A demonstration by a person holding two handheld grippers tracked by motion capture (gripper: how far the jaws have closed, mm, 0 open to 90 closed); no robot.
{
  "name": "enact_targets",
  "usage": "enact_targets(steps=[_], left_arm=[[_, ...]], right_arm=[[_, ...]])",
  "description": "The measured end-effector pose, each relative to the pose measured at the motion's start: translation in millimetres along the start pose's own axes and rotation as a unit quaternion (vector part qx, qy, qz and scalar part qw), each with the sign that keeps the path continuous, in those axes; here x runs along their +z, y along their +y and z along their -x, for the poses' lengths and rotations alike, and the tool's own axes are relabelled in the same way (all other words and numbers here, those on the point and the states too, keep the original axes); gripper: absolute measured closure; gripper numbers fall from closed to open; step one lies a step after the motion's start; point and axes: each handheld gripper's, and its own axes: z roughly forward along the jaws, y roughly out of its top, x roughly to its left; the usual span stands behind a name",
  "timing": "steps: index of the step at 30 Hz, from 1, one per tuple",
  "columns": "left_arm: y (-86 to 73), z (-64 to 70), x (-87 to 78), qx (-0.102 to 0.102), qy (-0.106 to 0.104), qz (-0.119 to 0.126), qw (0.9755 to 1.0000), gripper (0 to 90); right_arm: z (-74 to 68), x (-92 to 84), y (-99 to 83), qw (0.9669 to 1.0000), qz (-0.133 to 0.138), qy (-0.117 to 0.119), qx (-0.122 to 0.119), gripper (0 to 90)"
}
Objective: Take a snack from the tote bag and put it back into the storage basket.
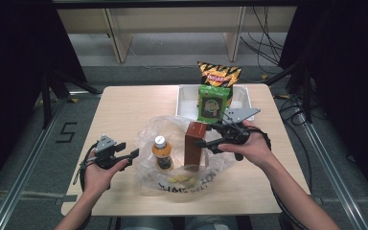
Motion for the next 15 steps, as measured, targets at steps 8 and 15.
enact_targets(steps=[8,15], left_arm=[[0.0,-0.4,0.5,0.001,-0.001,-0.001,1.0,34.2],[0.2,-0.8,0.0,0.001,0.001,0.0,1.0,34.2]], right_arm=[[0.4,-6.1,14.8,0.9998,0.013,-0.013,0.006,38.6],[0.2,-11.7,26.6,0.9991,0.028,-0.031,0.007,38.7]])
